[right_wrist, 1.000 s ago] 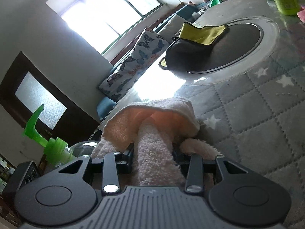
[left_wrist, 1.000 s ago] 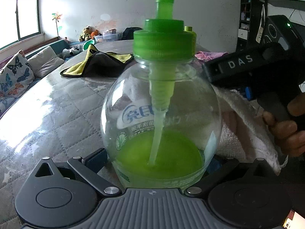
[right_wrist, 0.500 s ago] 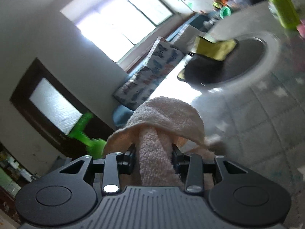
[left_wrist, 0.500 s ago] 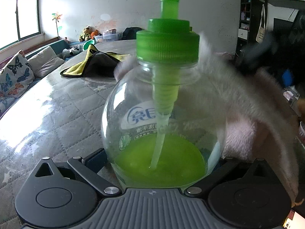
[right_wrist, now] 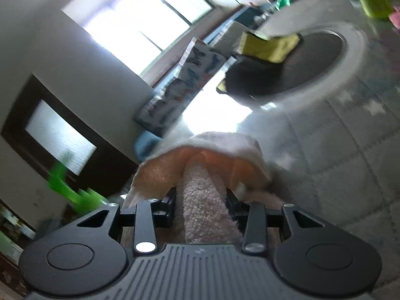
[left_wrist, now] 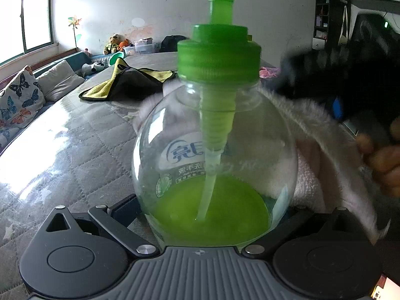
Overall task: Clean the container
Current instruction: 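Rub the pink towel in the right gripper over the bottle's shoulder and side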
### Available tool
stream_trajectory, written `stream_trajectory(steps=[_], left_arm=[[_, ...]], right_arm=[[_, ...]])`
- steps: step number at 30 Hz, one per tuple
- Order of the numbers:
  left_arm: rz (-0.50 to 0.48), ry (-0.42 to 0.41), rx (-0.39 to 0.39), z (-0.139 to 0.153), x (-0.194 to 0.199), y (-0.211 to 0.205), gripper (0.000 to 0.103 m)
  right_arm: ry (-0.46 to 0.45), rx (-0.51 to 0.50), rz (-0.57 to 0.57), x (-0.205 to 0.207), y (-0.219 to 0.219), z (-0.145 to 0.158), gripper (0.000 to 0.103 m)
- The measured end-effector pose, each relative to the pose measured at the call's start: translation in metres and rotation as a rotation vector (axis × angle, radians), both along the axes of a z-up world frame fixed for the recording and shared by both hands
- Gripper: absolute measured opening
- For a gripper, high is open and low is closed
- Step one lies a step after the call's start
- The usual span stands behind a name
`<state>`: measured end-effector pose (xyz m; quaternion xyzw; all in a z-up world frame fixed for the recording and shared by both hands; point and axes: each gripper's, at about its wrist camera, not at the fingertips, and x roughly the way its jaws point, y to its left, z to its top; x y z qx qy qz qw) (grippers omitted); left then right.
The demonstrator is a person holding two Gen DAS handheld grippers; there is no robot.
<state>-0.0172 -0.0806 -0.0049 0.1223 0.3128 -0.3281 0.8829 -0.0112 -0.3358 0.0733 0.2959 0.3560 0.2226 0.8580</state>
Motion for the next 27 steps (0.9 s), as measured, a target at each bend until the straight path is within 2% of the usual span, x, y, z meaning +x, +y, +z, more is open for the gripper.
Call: stream_trajectory(steps=[4,7,12,17,24,27], left_arm=[[0.0,0.0,0.0,0.001,0.0,0.0,0.103],[0.0,-0.001,0.001,0.0,0.0,0.0,0.103],[0.0,-0.001,0.001,0.001,-0.001,0.0,0.103],[0.0,-0.001,0.001,0.0,-0.003,0.0,0.103],[0.0,-0.002,0.002,0.001,-0.002,0.001,0.103],[0.0,-0.002,0.002,0.001,-0.002,0.001,0.103]], right_arm=[[-0.008,-0.06,0.002,-0.009,0.003,-0.006,0.037],[-0.007,-0.046,0.002,-0.017,-0.002,-0.003,0.036],[-0.01,0.092,-0.027,-0.036,-0.017,-0.001,0.035],[-0.078,0.194,-0.052,-0.051,-0.027,0.017,0.034],[-0.266,0.128,-0.042,-0.063,-0.019,0.071,0.034],[-0.363,0.021,-0.001,-0.067,-0.001,0.1,0.035]])
